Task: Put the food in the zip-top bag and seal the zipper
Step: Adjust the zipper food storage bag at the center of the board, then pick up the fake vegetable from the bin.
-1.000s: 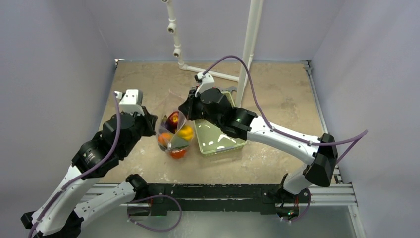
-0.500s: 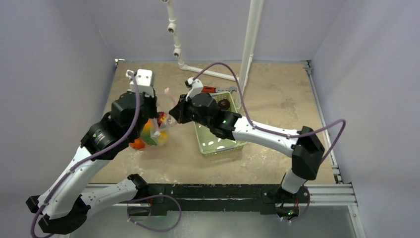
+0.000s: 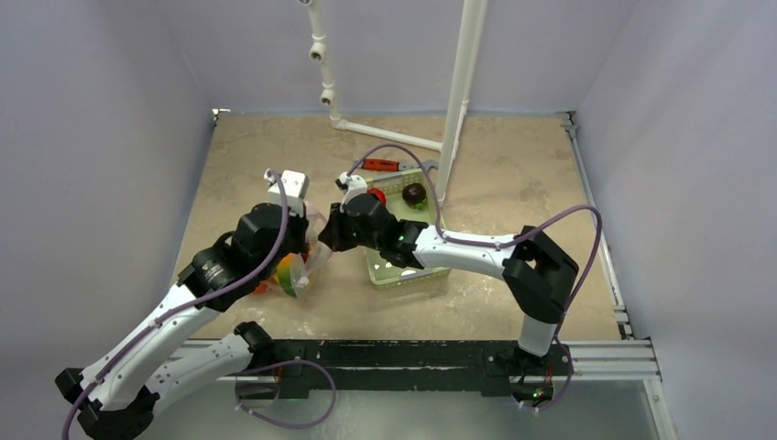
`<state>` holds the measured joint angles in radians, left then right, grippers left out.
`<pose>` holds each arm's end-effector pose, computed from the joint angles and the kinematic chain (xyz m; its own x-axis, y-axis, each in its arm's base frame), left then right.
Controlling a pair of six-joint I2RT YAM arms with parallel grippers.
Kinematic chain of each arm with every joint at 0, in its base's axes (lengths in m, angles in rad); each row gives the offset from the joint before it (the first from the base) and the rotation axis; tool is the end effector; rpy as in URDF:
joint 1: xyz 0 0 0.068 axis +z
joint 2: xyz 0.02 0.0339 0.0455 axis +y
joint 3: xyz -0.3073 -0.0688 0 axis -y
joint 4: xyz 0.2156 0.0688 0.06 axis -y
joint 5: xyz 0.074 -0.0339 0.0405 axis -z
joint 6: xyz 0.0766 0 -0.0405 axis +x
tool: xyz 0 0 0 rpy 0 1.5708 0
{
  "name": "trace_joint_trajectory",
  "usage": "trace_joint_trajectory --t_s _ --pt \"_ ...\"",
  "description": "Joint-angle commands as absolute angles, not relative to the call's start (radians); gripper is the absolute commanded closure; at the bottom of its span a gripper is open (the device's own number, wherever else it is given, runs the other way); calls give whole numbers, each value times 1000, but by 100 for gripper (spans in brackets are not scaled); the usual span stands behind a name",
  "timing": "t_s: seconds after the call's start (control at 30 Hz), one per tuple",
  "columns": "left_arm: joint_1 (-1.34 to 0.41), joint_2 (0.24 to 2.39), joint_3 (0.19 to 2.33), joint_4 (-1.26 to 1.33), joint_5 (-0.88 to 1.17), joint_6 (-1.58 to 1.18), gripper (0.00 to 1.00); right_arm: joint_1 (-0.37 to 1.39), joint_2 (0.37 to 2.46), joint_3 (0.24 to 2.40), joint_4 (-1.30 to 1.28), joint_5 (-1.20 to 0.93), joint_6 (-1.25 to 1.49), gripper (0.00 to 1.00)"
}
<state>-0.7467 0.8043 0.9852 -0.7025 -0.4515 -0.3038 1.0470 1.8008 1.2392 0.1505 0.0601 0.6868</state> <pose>0.1196 -0.0652 0.3615 -0.4487 0.0485 -0.8924 0.2088 0.9766 -0.0519 0.2253 0.3808 0.2885 -0.6852 0.0792 -0.7241 -0.5204 0.6424 0.5627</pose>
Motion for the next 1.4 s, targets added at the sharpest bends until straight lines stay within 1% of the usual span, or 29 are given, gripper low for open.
trace_joint_trajectory --t_s 0.0,0.07,0.1,0.17,0.3,0.37,0.53,0.6,0.7,0.83,0.93,1.1,1.23,1.37 --pt "-747 741 953 -647 -402 -364 100 1048 1707 1248 179 111 665 91" --pt "-748 721 945 -656 -395 -373 100 1047 1682 1247 166 130 663 83" --pt "-748 713 942 -661 -393 -380 100 1048 1672 1248 157 142 661 77" --pt "-747 693 936 -666 -385 -392 100 1048 1649 1252 134 160 652 71" --pt "-747 653 913 -667 -381 -409 100 1048 1603 1265 79 217 642 56" --pt "-747 631 902 -667 -391 -416 100 1048 1574 1269 52 255 638 46" --pt "-748 573 855 -624 -395 -414 100 1044 1513 1276 -19 377 621 29" --pt "-747 559 836 -608 -393 -411 100 1037 1503 1278 -56 421 617 24" --pt "-747 543 811 -593 -387 -407 100 1009 1489 1266 -84 450 609 21" --pt "-748 522 790 -582 -384 -407 100 952 1478 1234 -82 434 588 19" --pt "-748 509 775 -569 -372 -406 100 927 1492 1228 -86 431 574 15" --pt "-747 509 771 -567 -361 -406 100 898 1542 1229 -89 458 546 10" --pt "-748 514 771 -565 -353 -402 100 859 1597 1231 -55 426 519 8" --pt "-748 514 770 -566 -350 -400 100 832 1675 1278 -43 397 503 5"
